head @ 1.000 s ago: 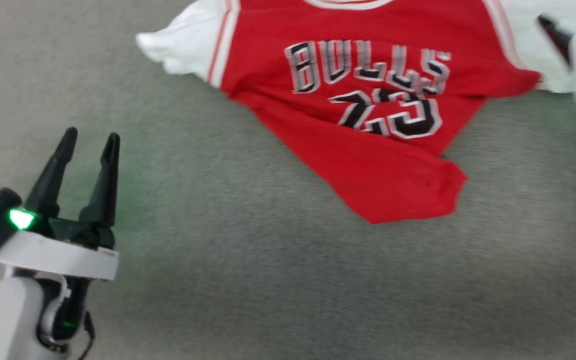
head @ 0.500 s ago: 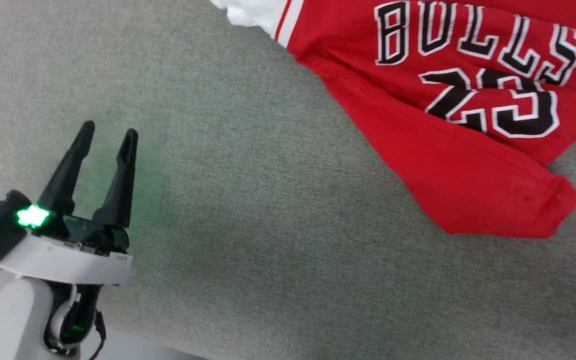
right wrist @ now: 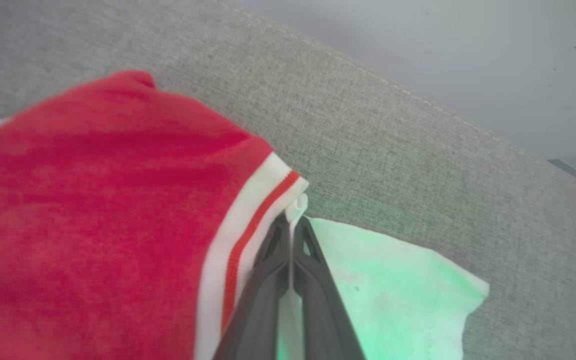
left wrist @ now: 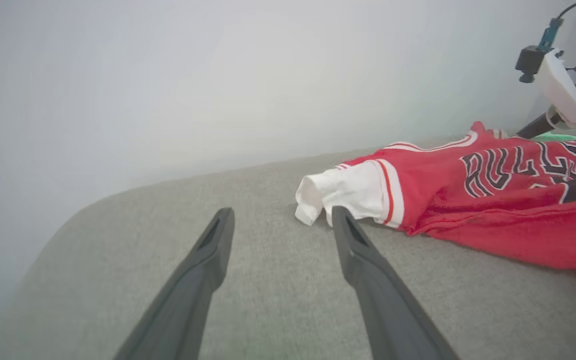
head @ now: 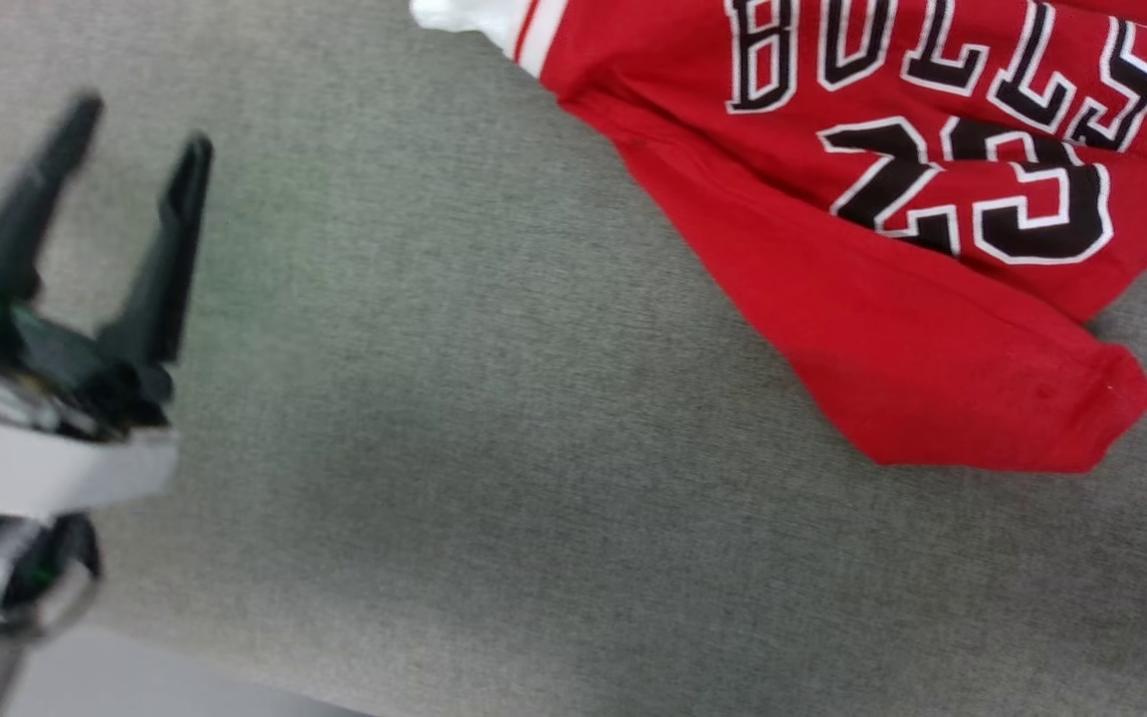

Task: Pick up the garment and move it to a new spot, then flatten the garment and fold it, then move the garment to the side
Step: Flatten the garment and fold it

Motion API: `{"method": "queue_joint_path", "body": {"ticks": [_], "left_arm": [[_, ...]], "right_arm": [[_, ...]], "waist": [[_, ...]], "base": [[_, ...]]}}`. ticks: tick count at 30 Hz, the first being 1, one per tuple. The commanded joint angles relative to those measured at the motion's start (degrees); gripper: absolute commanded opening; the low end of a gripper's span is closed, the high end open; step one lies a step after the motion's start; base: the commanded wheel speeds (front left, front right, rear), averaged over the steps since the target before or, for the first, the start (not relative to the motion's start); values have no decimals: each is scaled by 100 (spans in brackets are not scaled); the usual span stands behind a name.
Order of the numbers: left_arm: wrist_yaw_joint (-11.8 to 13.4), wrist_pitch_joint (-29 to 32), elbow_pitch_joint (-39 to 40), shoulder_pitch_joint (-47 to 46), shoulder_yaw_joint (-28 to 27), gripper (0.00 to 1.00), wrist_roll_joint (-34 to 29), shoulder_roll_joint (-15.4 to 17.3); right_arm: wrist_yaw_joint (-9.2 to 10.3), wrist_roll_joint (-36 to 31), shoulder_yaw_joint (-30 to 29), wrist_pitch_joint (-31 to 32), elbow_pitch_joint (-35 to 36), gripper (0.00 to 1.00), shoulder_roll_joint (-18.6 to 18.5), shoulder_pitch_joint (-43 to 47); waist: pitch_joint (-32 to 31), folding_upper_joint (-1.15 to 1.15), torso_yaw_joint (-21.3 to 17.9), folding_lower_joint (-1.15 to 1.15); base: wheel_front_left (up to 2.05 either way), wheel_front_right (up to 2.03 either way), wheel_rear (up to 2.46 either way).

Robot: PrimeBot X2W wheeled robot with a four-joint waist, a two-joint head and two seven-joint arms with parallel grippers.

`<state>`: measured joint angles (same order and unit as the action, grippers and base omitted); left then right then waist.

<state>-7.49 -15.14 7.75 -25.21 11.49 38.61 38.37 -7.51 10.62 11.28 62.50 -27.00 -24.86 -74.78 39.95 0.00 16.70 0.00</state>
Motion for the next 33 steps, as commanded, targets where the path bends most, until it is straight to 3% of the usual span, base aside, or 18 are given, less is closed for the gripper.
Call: {"method": "queue_joint_path", "body": {"ticks": [1,4,8,11,16,23,29,33], "left_arm": [[1,4,71,-186,67,100,-15,115],[1,4,182,-916,482,100,46,811],[1,222,44,-2213,1840,100,697,1779],[0,993,-78,-3422,2969,100,1667,2024],[4,2247,-884,-5286,4205,100,2827,1783],[4,3701,-2195,-6649,5145,100,3928,1448],[1,4930,-2770,-6944,5411,100,4947,1340],[1,5325,-2696,-6943,5355,100,5300,1345]], "right_arm": [[4,-1,31,59,-130,0,14,149],[4,26,73,8,-82,0,156,66],[4,74,175,-58,-67,0,322,-62],[4,144,281,-85,-94,0,423,-150],[4,206,465,-126,-136,0,528,-263],[5,336,702,-228,-270,0,710,-404],[4,428,853,-319,-451,0,810,-460],[5,459,901,-395,-553,0,810,-496]], "waist": [[51,0,-116,0],[131,0,-269,0],[245,0,-477,0],[331,0,-616,0],[464,0,-763,0],[604,0,-988,0],[635,0,-1144,0],[659,0,-1187,0]], "base": [[0,0,0],[0,0,0],[0,0,0],[0,0,0],[0,0,0],[0,0,0],[0,0,0],[0,0,0]]}}
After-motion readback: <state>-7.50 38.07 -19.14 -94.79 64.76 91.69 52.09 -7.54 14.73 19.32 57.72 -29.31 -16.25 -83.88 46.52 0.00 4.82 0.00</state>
